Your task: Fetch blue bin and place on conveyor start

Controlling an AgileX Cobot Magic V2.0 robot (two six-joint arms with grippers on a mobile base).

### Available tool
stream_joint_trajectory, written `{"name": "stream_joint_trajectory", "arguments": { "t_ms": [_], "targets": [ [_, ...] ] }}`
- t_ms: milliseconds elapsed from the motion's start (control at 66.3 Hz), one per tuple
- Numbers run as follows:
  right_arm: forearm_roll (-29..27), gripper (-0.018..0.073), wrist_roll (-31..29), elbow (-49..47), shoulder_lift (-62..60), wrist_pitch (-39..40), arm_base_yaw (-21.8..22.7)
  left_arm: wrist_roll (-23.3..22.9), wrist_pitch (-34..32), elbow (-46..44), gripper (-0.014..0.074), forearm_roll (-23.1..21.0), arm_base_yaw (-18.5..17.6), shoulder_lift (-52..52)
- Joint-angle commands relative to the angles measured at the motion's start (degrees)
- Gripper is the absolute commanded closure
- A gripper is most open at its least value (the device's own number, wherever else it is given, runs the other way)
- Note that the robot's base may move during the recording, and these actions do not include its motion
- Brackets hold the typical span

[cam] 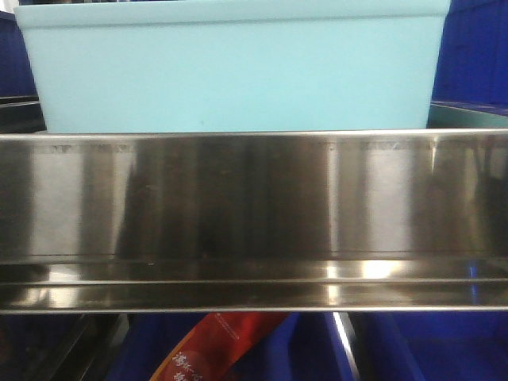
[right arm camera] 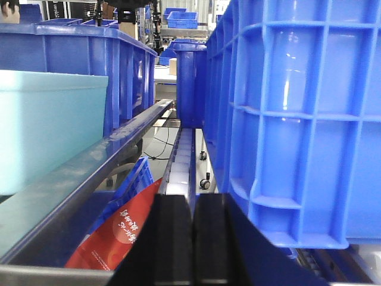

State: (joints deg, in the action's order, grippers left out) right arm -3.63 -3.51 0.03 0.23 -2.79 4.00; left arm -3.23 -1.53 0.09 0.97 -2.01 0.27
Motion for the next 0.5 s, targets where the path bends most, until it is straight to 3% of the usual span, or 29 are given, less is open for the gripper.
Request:
{"name": "stream_joint_trajectory", "arguments": {
  "t_ms": [0, 483],
  "targets": [
    [0.2, 0.0722, -0.1, 0.0, -0.2, 0.7, 0.3, 0.0, -1.0, -0.1, 0.0708, -0.3, 0.1, -0.3],
    [0.2, 0.0722, -0.1, 0.0, -0.2, 0.7, 0.3, 0.0, -1.0, -0.1, 0.0708, -0.3, 0.1, -0.3]
  ]
}}
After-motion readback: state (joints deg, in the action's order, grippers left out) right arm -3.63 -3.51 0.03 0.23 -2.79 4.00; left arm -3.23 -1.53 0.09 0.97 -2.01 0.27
